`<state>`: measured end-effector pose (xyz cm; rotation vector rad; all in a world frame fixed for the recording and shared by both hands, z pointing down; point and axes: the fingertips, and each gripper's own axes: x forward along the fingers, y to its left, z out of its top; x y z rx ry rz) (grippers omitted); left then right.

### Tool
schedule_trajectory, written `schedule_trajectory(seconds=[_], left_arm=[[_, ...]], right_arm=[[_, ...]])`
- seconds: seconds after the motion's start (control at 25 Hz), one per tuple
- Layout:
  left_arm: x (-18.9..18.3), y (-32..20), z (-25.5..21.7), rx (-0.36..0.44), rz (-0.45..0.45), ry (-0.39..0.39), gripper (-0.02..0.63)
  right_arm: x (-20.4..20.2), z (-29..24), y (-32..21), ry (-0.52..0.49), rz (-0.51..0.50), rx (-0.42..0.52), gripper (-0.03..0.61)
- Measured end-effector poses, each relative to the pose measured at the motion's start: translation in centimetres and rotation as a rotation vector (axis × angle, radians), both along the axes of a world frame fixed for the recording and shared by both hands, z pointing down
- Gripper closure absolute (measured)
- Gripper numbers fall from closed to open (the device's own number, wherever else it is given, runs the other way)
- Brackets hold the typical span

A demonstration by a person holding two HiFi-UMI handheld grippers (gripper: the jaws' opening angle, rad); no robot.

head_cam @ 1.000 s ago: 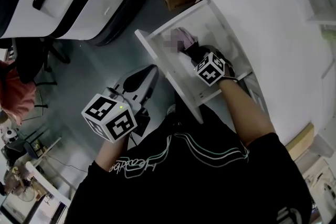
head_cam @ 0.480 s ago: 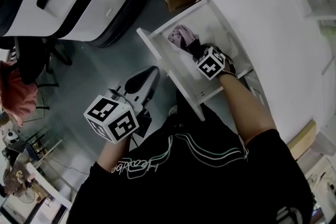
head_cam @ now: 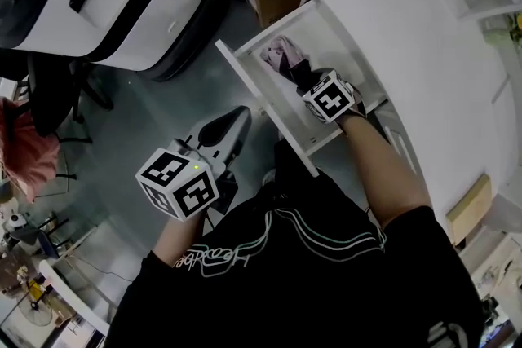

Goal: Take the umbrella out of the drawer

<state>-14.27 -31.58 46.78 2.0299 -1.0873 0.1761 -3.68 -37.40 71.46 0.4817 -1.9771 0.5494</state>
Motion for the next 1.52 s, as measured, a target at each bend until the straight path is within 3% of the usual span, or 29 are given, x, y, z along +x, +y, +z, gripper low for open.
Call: schedule_trajectory(seconds=[0.56,1.04,1.32,1.52], left_arm=[[1.8,8.0,-6.1,0.115,0.125,0.024,0.594],[3.8,14.4,-12.6,0.253,0.229,0.013,0.594],[4.6,17.9,-15.1,0.305,0.261,-0.004,0.594],[5.3,19.2,-15.3,0.322,0.279,-0.009,0.594]], right_arm=[[1.7,-15.7,7.0,-0.177,0.196,0.206,0.367],[3.5,-31.0,17.0,-0.452,0.341,0.402,0.367],[5.5,-36.1,22.7,-0.522,0.385,0.501,0.367],[6.4,-36.6,24.7,-0.551,0.407,0.547,0.367]])
